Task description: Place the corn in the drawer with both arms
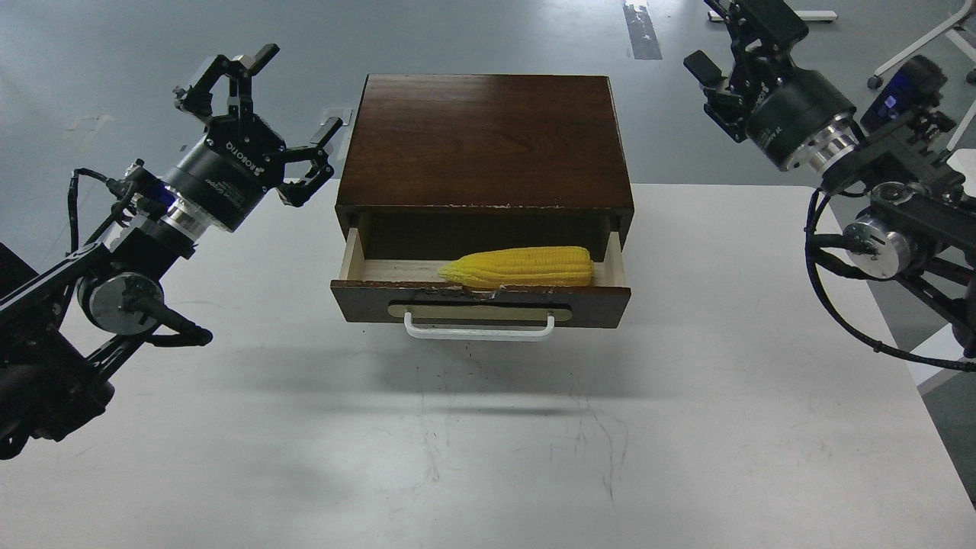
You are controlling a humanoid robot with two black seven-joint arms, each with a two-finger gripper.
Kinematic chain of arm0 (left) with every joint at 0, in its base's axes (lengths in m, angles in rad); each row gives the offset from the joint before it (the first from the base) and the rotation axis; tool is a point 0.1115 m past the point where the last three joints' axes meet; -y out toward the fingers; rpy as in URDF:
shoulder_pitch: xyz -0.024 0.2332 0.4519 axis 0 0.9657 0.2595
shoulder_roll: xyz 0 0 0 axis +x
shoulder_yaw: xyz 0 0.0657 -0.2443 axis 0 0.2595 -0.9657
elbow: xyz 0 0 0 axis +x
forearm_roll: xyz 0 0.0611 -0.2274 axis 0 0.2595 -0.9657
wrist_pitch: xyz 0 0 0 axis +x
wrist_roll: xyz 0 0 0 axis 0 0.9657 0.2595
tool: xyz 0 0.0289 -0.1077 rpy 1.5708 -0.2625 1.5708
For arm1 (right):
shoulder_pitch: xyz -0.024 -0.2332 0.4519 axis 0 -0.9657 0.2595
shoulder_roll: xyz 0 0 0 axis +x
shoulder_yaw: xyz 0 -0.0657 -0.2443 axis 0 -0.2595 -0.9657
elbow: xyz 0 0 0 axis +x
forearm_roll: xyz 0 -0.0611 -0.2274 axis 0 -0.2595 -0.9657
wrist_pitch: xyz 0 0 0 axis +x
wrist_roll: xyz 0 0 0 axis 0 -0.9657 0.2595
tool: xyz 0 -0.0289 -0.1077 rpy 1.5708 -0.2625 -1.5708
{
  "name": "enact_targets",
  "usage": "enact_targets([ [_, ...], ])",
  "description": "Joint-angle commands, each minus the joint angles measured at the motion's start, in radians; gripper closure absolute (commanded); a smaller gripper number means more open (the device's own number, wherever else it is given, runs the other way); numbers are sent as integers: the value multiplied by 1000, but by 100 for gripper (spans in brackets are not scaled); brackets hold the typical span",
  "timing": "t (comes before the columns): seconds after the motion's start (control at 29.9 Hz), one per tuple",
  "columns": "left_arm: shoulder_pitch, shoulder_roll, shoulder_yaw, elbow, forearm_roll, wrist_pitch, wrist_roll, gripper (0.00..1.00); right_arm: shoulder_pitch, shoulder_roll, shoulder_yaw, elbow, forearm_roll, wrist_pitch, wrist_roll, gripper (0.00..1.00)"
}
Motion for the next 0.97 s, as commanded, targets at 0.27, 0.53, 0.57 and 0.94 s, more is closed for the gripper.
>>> enact_targets([
  [0.27,38,-20,-8,0,31,-7,0,2,-189,30,34,-63,317,153,0,2],
  [0.53,69,-39,-42,0,57,-17,1,2,-264,110,76,-130,313,181,0,0],
  [0.57,69,-39,-42,0,57,-17,1,2,-264,118,74,-129,312,182,0,0],
  [0.94,87,-40,-43,1,58,-17,3,2,-295,141,67,-126,307,187,0,0],
])
